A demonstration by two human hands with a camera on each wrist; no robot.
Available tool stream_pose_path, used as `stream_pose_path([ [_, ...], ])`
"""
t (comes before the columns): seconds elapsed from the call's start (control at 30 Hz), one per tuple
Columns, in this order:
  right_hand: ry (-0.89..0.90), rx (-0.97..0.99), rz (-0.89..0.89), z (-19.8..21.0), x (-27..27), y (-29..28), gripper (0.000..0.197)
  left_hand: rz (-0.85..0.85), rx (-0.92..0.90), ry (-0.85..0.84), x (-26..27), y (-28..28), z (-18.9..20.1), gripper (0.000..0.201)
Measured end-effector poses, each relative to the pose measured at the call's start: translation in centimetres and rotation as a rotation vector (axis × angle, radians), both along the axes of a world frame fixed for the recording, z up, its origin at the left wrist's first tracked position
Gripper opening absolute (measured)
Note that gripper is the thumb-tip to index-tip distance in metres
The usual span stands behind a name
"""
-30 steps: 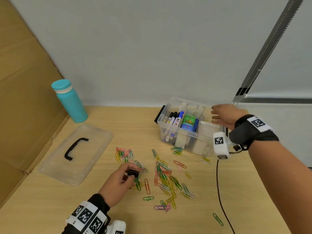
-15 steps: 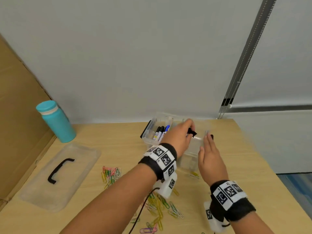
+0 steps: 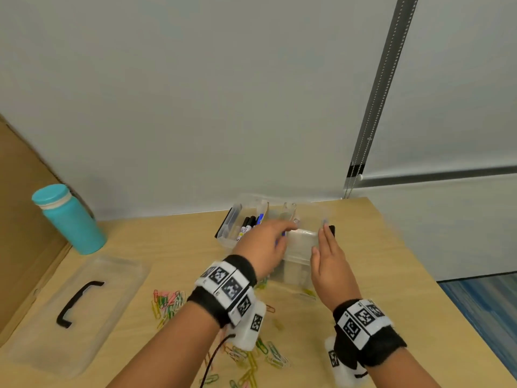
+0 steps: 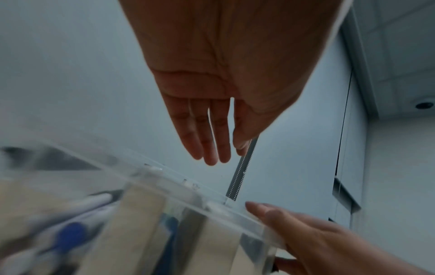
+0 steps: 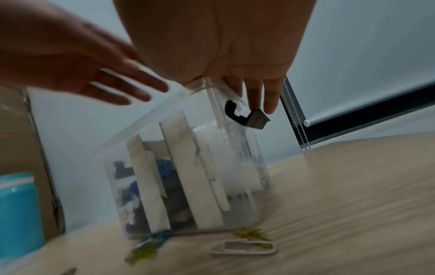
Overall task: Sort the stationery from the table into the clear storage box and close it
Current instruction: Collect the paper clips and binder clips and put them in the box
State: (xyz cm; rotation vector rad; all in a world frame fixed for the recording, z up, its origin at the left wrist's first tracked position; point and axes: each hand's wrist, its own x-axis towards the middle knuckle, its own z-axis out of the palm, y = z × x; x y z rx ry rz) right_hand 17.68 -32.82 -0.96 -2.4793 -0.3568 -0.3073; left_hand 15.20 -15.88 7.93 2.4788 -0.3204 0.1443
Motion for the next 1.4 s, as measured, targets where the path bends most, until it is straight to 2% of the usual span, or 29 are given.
stream_pose_path([
  [0.13, 0.045, 0.174, -0.097, 0.9, -2.8, -0.7, 0.061, 0.073, -0.014, 0.028, -6.9, 5.6, -3.3, 0.032],
  [0.23, 0.087, 0.087, -0.099, 0.1, -6.0, -1.9, 0.053, 0.199, 0.046, 0.209, -11.6, 10.3, -7.0, 0.028],
  [0.27, 0.172, 0.036, -0.059, -0.1, -6.9, -2.2, 0.048, 0.24, 0.068, 0.271, -13.0, 11.8, -8.1, 0.028],
  [0.33, 0.457, -0.141, 0.038, -0.6, -8.5, -2.6, 0.039, 0.309, 0.126, 0.348, -15.2, 14.3, -9.6, 0.029],
  [0.4, 0.68, -0.332, 0.12, -0.7, -9.7, -2.9, 0.042, 0.372, 0.159, 0.361, -16.8, 16.2, -10.3, 0.035],
  [0.5, 0.885, -0.433, 0.108, -0.6, -11.0, -3.5, 0.058, 0.482, 0.111, 0.447, -18.3, 18.3, -10.3, 0.042],
  [0.6, 1.057, -0.525, 0.077, -0.3, -12.0, -3.9, 0.057, 0.486, 0.101, 0.601, -19.2, 19.6, -10.7, 0.044],
  [0.7, 1.058, -0.539, 0.067, -0.2, -12.5, -3.2, 0.047, 0.453, 0.032, 0.676, -19.9, 19.5, -11.5, 0.038],
  [0.87, 1.038, -0.416, 0.121, -1.0, -11.8, 1.4, 0.025, 0.394, -0.147, 0.589, -18.8, 17.1, -12.4, 0.024],
  [0.97, 1.037, -0.307, 0.207, -1.6, -11.6, 5.0, 0.009, 0.321, -0.208, 0.55, -17.1, 14.8, -13.1, 0.023],
  [1.03, 1.007, -0.223, 0.27, -1.8, -11.7, 7.1, 0.005, 0.282, -0.226, 0.552, -16.0, 13.8, -13.4, 0.022],
  [1.1, 0.907, -0.16, 0.312, -2.0, -11.4, 8.0, 0.004, 0.245, -0.202, 0.529, -15.2, 13.4, -13.4, 0.019],
  [1.17, 0.694, -0.177, 0.284, -2.0, -10.3, 7.4, 0.003, 0.238, -0.128, 0.421, -14.6, 13.9, -13.0, 0.018],
  [1.23, 0.5, -0.217, 0.186, -2.1, -8.9, 5.9, 0.009, 0.276, -0.015, 0.284, -13.8, 15.3, -12.3, 0.022],
  [1.27, 0.441, -0.262, 0.134, -2.3, -8.1, 5.0, 0.02, 0.31, 0.026, 0.235, -13.2, 16.1, -12.0, 0.029],
  [1.33, 0.44, -0.356, 0.035, -2.8, -6.8, 3.6, 0.045, 0.383, 0.074, 0.228, -11.7, 17.7, -11.8, 0.045],
  [1.4, 0.506, -0.404, -0.023, -3.6, -6.0, 3.0, 0.062, 0.416, 0.144, 0.321, -10.2, 18.6, -11.9, 0.056],
])
